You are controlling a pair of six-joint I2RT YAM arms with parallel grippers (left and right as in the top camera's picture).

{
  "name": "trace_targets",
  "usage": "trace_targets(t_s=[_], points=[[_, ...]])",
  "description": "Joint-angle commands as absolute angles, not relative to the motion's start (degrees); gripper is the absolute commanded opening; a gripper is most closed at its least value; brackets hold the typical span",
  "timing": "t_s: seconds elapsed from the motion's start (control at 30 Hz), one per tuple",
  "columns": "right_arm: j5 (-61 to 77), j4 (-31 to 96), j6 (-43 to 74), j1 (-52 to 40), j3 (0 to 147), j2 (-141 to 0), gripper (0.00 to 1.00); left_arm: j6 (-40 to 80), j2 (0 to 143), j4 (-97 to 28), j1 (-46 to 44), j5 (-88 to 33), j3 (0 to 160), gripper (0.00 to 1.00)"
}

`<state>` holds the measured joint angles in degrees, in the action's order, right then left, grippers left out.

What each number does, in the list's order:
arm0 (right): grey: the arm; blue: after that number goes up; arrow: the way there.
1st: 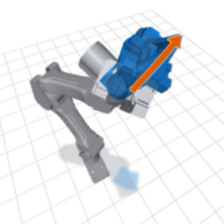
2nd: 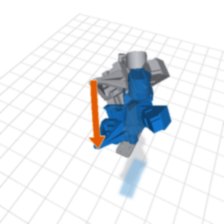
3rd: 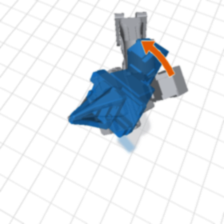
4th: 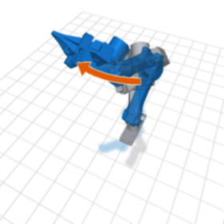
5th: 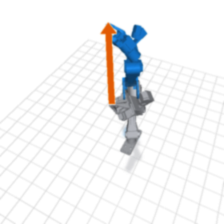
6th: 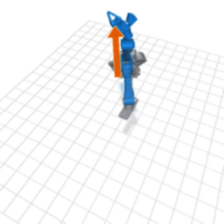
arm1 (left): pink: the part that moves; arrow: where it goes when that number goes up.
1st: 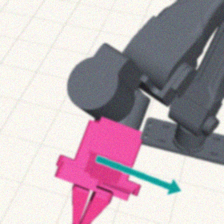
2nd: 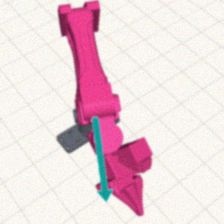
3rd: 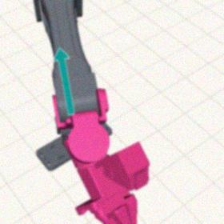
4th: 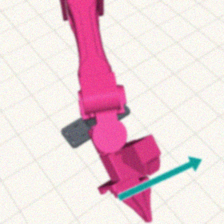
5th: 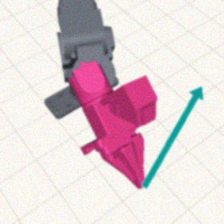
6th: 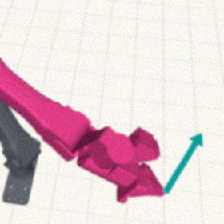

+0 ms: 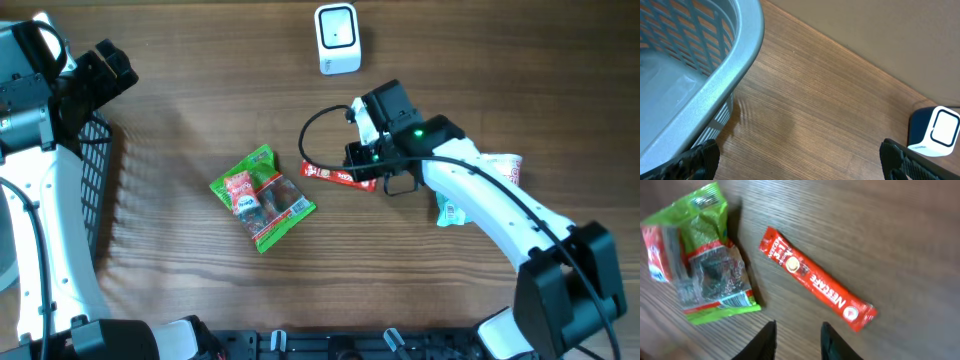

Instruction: Scan the item barcode

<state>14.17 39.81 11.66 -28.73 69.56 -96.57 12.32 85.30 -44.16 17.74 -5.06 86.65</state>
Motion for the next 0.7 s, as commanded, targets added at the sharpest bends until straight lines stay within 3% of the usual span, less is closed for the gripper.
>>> trace_targets(t_s=[0.0, 0.1, 0.17, 0.3, 0.37, 0.67], points=[[15.5, 38.9, -7.0, -30.2, 69.8, -98.2, 0.39, 12.4, 85.1, -44.0, 17.9, -5.5, 87.4, 1.0], [9.4, 36.5, -14.3, -32.0, 69.8, -100.2, 0.55, 12.4, 85.1, -44.0, 17.9, -5.5, 87.4, 1.0], [6.9, 34.4, -15.1, -32.1, 69.8, -102.1, 0.59, 12.4, 85.1, -44.0, 17.9, -5.5, 87.4, 1.0], [2.8, 33.0, -18.5, -32.1, 69.8, -106.7, 0.57, 12.4, 85.1, -44.0, 17.9, -5.5, 87.4, 1.0], [0.9, 32.0, -18.4, -31.8, 69.8, -109.2, 0.52, 12.4, 85.1, -44.0, 17.9, -5.5, 87.4, 1.0], [7.2, 37.8, -6.8, -31.7, 69.8, -111.2, 0.48, 12.4, 85.1, -44.1, 17.9, -5.5, 87.4, 1.0]])
